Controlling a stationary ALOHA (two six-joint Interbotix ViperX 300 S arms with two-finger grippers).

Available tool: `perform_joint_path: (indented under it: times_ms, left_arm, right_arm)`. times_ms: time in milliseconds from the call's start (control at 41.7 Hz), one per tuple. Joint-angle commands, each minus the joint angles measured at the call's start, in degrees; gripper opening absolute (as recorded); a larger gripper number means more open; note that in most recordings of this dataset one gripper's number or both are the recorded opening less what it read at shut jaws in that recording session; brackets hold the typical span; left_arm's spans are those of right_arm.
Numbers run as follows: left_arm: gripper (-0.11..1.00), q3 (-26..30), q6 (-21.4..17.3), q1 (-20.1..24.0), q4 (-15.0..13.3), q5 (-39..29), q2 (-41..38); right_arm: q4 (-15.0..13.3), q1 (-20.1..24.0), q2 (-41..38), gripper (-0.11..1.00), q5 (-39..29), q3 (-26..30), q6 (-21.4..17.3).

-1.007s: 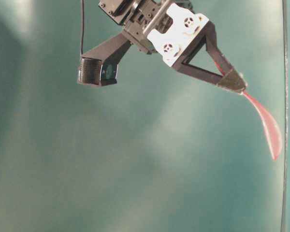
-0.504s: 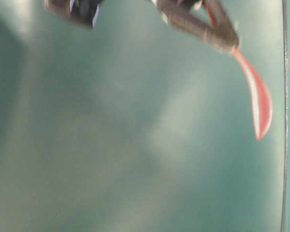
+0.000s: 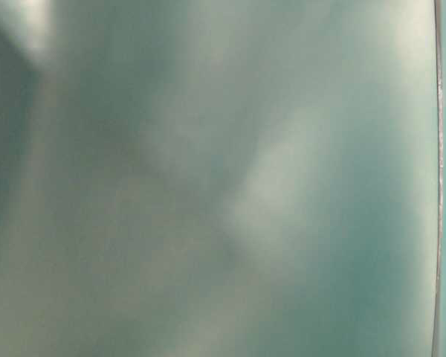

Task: Scoop the yellow hexagonal prism block from the bowl with a spoon using the right arm.
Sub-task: 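Return the pink spoon to the spoon rest with the right gripper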

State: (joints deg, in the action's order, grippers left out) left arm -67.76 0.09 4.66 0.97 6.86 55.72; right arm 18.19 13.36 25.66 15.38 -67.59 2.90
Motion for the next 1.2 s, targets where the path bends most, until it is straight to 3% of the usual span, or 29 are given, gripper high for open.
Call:
perform_joint_path:
  times_ms: [0,288,480,671,983,1175]
  left_arm:
    - [0.0,1.0,0.0,0.2,0.1,0.2,-0.3]
    - [0.0,1.1,0.0,0.1,0.1,-1.2,-0.1]
    - [0.0,1.1,0.0,0.1,0.1,-1.2,-0.1]
    - [0.0,1.1,0.0,0.2,0.0,-1.2,-0.1]
    - [0.0,1.1,0.0,0.2,0.1,-1.0,-0.1]
    - [0.0,1.1,0.0,0.2,0.1,-1.1,-0.1]
  right_arm:
    - [0.8,1.3,-0.4,0.23,3.6,-1.5,-1.1]
    - [0.9,3.3,-4.0,0.23,9.0,-5.5,-6.6]
    - [1.0,3.3,-7.4,0.23,8.3,-4.2,-6.9]
    - [0.9,3.3,-9.7,0.23,2.5,-2.2,-7.3]
    - [0.9,3.3,-7.7,0.23,1.6,-1.1,-7.5]
    - [0.8,3.3,-4.7,0.54,-0.8,-1.1,-7.3]
